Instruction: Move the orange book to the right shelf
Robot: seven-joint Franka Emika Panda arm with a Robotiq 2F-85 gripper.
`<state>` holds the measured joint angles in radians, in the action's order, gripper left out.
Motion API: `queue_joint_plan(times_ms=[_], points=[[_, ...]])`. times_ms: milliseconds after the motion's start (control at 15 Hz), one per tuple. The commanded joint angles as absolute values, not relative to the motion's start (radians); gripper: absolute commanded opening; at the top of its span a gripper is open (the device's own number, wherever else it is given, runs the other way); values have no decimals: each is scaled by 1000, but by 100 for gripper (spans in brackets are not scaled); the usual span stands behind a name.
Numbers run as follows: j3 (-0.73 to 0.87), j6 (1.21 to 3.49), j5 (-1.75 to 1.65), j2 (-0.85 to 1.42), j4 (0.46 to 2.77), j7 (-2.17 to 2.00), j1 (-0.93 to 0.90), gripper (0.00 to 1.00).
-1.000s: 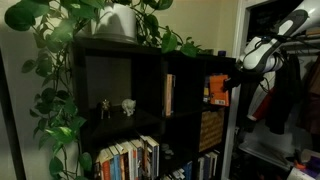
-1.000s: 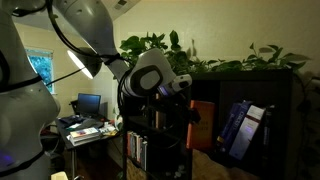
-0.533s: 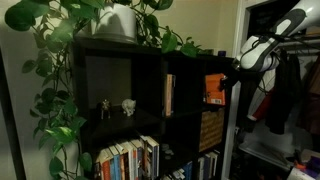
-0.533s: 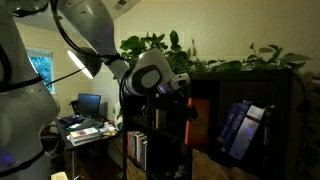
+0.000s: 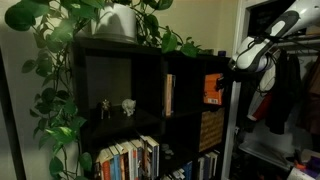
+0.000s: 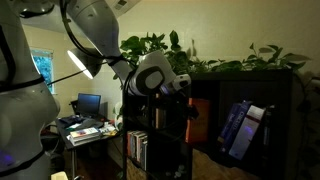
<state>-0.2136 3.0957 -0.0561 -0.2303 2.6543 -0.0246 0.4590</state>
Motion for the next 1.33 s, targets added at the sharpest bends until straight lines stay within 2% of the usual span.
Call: queue_joint_plan(times_ms=[0, 1067, 1133, 1267], points=[[-216, 3139, -43, -190, 2620, -42, 461, 10], [-208, 3236, -12, 23, 2472, -47, 462, 10], [-81, 3234, -1, 36, 2460, -33, 338, 10], [-35, 3235, 2, 60, 2438, -35, 302, 10]])
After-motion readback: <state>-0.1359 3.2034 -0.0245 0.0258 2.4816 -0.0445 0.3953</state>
